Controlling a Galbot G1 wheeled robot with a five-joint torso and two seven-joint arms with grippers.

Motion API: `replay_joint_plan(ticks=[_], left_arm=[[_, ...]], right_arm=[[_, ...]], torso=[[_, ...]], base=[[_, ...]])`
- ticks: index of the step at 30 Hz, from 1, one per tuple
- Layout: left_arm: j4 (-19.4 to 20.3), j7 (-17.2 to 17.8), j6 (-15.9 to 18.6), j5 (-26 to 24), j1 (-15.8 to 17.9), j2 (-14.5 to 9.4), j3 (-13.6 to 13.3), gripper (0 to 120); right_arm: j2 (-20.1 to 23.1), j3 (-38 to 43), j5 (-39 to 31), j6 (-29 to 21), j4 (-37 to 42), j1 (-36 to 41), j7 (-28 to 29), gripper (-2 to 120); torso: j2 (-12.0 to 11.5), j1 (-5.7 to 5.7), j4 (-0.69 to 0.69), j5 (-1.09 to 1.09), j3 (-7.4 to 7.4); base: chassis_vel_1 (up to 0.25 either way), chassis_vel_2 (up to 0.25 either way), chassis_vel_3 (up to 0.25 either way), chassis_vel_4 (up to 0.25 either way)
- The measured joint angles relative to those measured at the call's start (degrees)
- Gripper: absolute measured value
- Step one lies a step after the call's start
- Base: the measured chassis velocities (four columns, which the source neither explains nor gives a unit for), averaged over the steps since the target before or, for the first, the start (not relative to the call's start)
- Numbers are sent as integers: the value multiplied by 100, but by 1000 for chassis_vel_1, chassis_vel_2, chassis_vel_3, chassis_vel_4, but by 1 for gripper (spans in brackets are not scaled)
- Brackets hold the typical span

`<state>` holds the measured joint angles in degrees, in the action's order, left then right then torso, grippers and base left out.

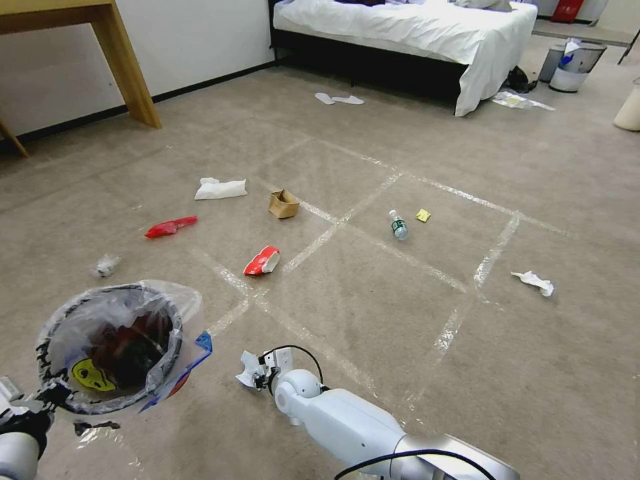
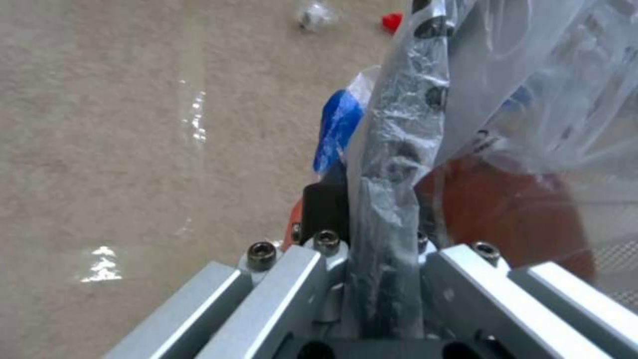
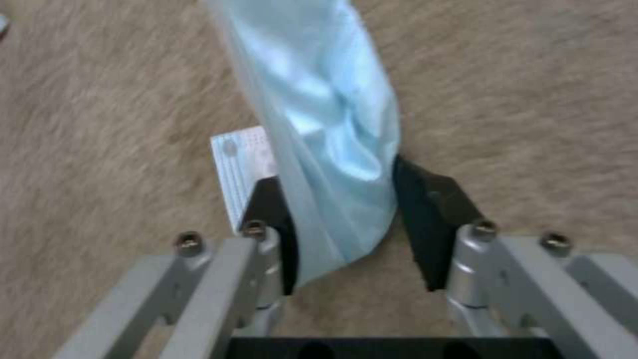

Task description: Pick up the trash bin and place the garbage on the floor into it.

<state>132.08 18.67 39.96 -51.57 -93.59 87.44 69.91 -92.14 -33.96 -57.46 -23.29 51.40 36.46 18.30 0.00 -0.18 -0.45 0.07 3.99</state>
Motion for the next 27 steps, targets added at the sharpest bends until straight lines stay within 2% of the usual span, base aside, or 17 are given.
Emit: replay_joint_plan(ticks=[2,3,4,7,24,27], left_arm=[[-19,0,-1,-4,-6,-8,2,0],[-19,0,-1,-4,-6,-8,2,0],[-36,3,-4,-2,-1,-8,5,0],[-49,3,-4,-7,1,-4,1,0],[-127,4,-19,-24,44,-18,-12,0],[-122,6,-20,-24,36,-25,-24,0]], right_arm=[[-3,6,-57,-54,85,34,65,23],[-3,6,-57,-54,85,34,65,23],[-4,4,-97,-113,141,46,123,16],[-5,-6,-133,-153,199,52,188,9],[0,70,-116,-170,523,12,403,7],[1,196,-67,-149,739,37,487,0]], torso=[[-1,-1,-1,1,1],[-1,-1,-1,1,1],[-2,-1,-2,-3,2],[-2,-2,-2,-4,3],[-1,-2,-10,-8,-1],[-1,-2,-10,-8,-1]], base=[[0,0,0,0],[0,0,0,0],[0,0,0,0],[0,0,0,0],[0,0,0,0],[0,0,0,0]])
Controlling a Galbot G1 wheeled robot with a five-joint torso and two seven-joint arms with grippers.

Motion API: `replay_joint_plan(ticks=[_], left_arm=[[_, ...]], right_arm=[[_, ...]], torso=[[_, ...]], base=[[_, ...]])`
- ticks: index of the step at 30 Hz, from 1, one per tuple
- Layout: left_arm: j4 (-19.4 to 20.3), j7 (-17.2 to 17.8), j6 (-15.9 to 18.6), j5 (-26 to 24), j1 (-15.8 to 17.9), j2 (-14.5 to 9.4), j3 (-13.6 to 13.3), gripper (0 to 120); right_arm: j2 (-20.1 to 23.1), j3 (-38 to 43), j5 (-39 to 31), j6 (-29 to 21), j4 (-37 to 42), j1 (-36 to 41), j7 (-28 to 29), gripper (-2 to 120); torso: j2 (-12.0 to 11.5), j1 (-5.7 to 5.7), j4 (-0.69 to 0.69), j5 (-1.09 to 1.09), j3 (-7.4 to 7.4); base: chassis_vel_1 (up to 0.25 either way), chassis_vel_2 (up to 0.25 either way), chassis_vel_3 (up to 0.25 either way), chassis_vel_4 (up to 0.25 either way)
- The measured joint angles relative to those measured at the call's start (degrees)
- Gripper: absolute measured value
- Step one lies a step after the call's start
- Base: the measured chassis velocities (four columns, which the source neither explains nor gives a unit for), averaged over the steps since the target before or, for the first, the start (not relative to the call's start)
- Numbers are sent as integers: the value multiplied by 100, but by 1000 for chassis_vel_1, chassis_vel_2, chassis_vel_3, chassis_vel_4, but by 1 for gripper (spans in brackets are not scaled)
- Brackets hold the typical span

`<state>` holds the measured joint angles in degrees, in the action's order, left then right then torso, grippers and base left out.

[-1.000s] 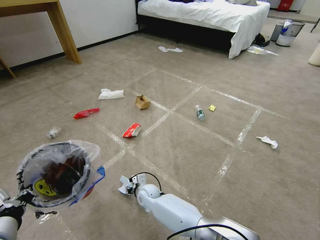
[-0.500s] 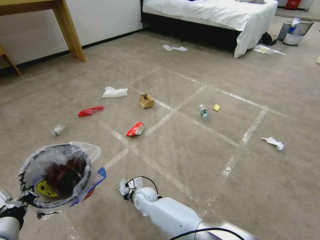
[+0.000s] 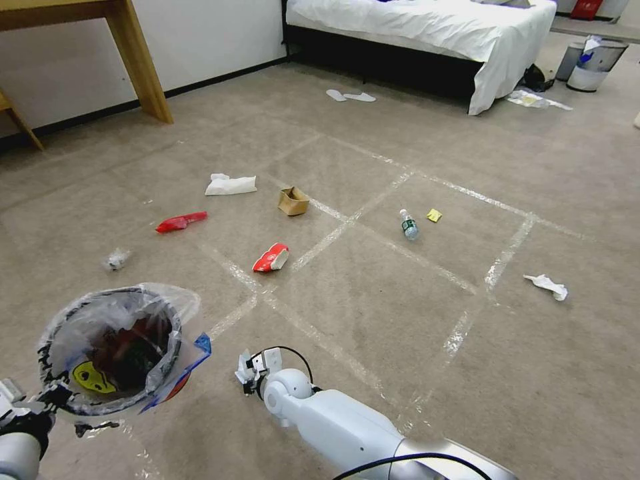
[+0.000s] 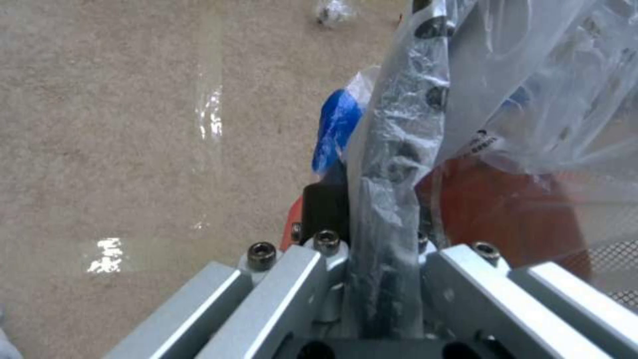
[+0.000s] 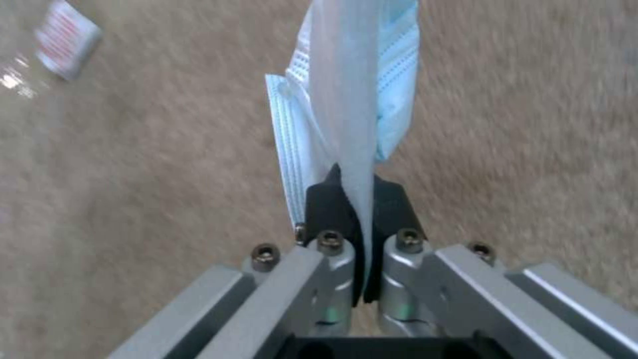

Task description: Pick up the trash bin and place the garbage on the floor into it.

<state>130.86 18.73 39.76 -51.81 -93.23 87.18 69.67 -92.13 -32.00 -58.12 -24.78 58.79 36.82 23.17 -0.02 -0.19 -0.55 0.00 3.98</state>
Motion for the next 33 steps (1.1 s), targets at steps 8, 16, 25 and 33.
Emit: replay_joint_plan(ticks=[8,16,25,33], left_arm=[[155,61,11,-266,-30,-90,-98,0],[176,141,71,-817,104,-462,-423,0],[-179,141,117,-905,291,-802,-666,0],[-239,141,117,-935,348,-861,-629,0]], right_arm=[[186,434,28,101,1107,36,52,0],[1421,1146,137,606,3333,76,-157,0],[2180,1420,-214,1321,5004,-454,-963,0],[2220,839,-1073,786,5583,-980,-788,0]], torso=[[1,1,3,2,-1],[1,1,-1,2,-1],[1,1,-1,1,-1],[2,1,0,0,-1]], base=[[0,0,0,0],[0,0,0,0],[0,0,0,0],[0,0,0,0]])
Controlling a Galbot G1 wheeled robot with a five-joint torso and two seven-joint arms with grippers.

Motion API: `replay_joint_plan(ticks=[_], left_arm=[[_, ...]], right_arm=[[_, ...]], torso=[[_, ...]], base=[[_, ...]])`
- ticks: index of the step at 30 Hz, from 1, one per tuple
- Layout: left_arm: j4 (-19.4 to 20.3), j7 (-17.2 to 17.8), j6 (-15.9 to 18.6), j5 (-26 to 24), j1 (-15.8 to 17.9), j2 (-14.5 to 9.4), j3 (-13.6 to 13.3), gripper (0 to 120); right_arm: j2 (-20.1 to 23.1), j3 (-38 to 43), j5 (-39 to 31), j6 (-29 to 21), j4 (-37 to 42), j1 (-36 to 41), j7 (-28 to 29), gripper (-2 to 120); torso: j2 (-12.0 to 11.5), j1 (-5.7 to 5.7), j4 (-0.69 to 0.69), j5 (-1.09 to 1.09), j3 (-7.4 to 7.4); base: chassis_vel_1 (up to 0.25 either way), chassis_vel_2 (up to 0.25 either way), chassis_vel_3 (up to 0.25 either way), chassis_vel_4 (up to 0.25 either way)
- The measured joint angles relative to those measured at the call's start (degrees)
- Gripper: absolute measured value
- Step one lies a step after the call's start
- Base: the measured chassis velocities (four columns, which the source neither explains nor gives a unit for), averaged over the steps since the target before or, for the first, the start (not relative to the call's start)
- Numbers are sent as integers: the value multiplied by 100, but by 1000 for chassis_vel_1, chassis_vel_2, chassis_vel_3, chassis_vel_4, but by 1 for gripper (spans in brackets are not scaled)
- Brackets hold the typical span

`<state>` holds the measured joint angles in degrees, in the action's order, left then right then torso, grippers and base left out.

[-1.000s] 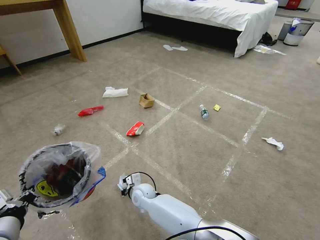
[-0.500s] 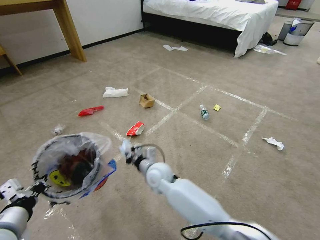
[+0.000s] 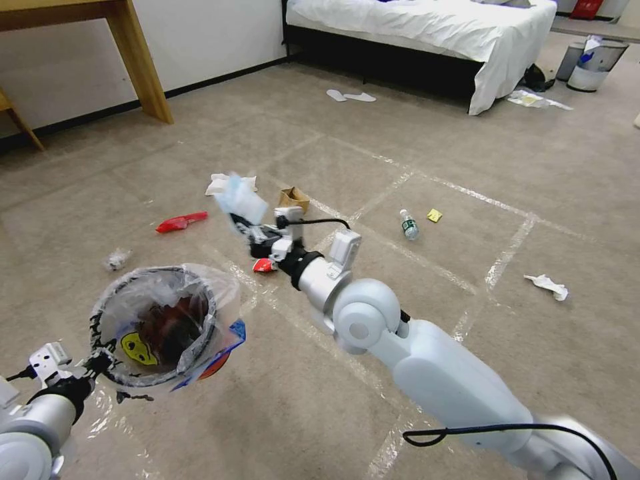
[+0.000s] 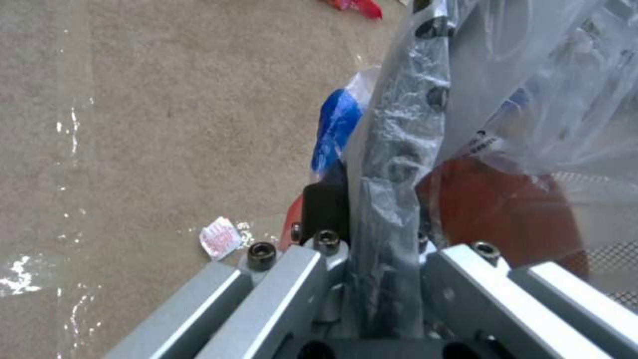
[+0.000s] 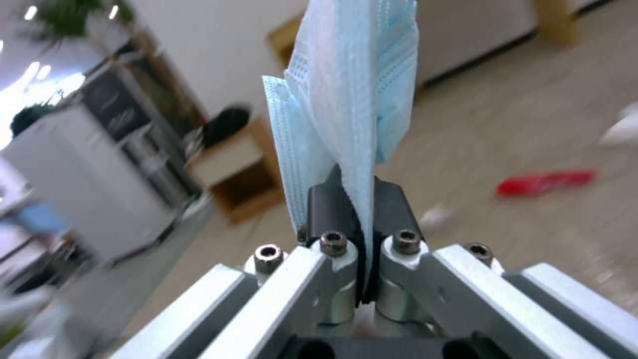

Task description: Pick up the trash bin and place the garbage on the floor into it.

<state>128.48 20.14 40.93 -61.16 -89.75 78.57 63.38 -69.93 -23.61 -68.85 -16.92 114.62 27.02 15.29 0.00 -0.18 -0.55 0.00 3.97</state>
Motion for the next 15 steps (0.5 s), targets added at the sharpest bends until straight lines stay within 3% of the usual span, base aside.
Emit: replay_joint_plan(ticks=[4,15], left_arm=[[3,0,0,-18,0,-15,39,0],[89,5,-3,-37,-2,47,67,0]], right_arm=[[-98,-503,-349,-346,83,-258,362,0],[-391,-1249,-341,-891,-45,-661,936,0]], torso=[[0,0,0,0,0],[0,0,0,-1,0]], base=[[0,0,0,0],[0,0,0,0]])
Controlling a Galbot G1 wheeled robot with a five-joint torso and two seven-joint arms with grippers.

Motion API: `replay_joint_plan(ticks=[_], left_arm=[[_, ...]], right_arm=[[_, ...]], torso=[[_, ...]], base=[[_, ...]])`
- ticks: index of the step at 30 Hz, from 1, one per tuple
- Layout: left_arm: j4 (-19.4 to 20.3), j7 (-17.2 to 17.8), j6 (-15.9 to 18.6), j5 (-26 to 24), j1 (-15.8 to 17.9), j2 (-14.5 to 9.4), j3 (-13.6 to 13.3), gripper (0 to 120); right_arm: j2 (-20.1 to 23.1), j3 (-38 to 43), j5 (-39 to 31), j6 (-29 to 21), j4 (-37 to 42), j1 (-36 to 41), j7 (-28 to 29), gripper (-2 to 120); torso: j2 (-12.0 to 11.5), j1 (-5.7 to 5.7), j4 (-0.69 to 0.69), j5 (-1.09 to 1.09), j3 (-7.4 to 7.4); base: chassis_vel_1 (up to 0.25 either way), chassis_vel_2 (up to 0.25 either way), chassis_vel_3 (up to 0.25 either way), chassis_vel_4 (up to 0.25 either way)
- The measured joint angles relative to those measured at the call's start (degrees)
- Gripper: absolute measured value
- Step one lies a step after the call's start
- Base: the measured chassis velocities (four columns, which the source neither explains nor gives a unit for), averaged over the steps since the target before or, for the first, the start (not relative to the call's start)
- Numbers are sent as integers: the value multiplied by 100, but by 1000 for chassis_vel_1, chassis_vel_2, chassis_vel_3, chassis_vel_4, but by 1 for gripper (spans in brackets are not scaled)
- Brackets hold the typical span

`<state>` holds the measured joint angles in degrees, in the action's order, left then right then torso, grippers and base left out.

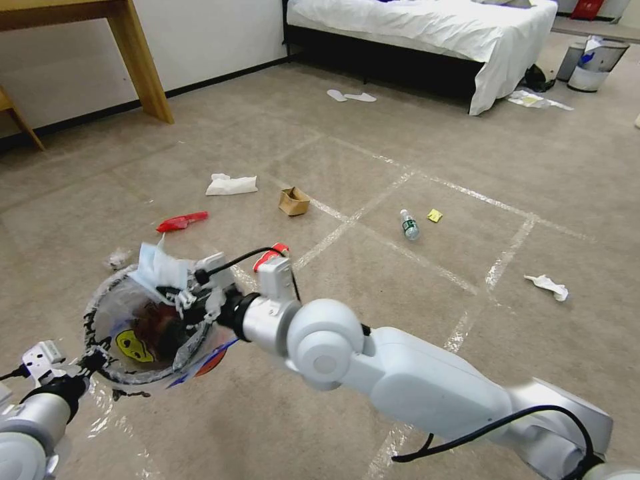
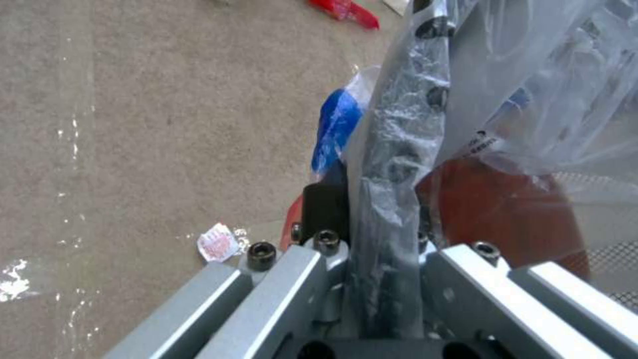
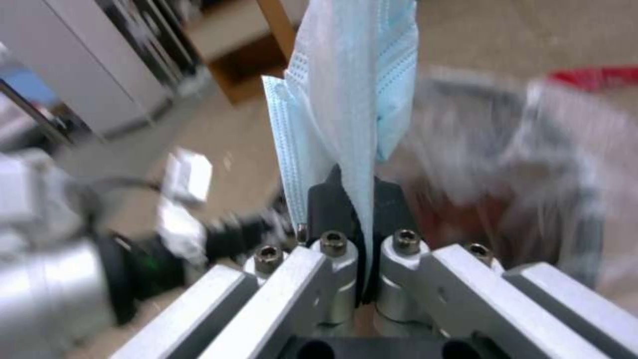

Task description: Pick up the trash bin and place the garbage on the floor into it.

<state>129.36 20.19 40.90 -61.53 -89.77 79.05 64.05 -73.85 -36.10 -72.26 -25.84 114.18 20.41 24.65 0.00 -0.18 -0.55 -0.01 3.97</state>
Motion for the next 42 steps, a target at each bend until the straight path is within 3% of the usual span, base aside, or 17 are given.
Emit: replay_joint_plan(ticks=[3,7,9,11,13,28,30,33,36,37,39,42], left_arm=[[37,0,-2,0,-9,29,1,0],[73,0,-5,0,-25,60,14,0],[82,0,-7,0,-36,61,30,0],[82,0,-8,0,-37,60,32,0],[69,0,-13,0,-31,61,35,0],[37,-1,-25,15,-28,99,45,0],[33,-5,-26,20,-28,97,61,0],[22,-8,-27,31,-23,96,71,0],[13,-29,-43,90,-13,120,87,0],[13,-29,-43,90,-13,120,87,0],[12,-68,-71,167,-14,133,142,0],[-4,-85,-104,216,-21,131,206,0]], right_arm=[[-81,-170,83,-122,-153,-57,147,0],[-135,-302,289,-148,-300,-72,193,11],[-141,-321,325,-185,-306,-44,246,23],[-140,-321,327,-189,-295,-31,251,26],[-132,-311,301,-193,-243,-16,257,40],[-143,-286,376,-102,-285,67,250,89],[-148,-106,485,149,-290,207,152,99],[-153,42,535,314,-264,310,88,99],[-77,648,946,1143,-197,655,-480,100],[-77,648,946,1143,-197,655,-480,100],[112,1302,1413,1805,-68,1028,-1037,100],[284,1778,1671,2143,66,1312,-1282,100]], torso=[[0,0,0,0,0],[0,0,0,0,0],[0,0,0,0,0],[0,0,0,0,0],[0,0,-1,0,0],[0,0,0,1,0],[0,0,0,1,0],[0,0,0,1,0],[0,0,1,1,0],[0,0,1,1,0],[0,0,0,1,0],[0,0,-1,3,0]], base=[[0,0,0,0],[0,0,0,0],[0,0,0,0],[0,0,0,0],[0,0,0,0],[0,0,0,0],[0,0,0,0],[0,0,0,0],[0,0,0,0],[0,0,0,0],[0,0,0,0],[0,0,0,0]])
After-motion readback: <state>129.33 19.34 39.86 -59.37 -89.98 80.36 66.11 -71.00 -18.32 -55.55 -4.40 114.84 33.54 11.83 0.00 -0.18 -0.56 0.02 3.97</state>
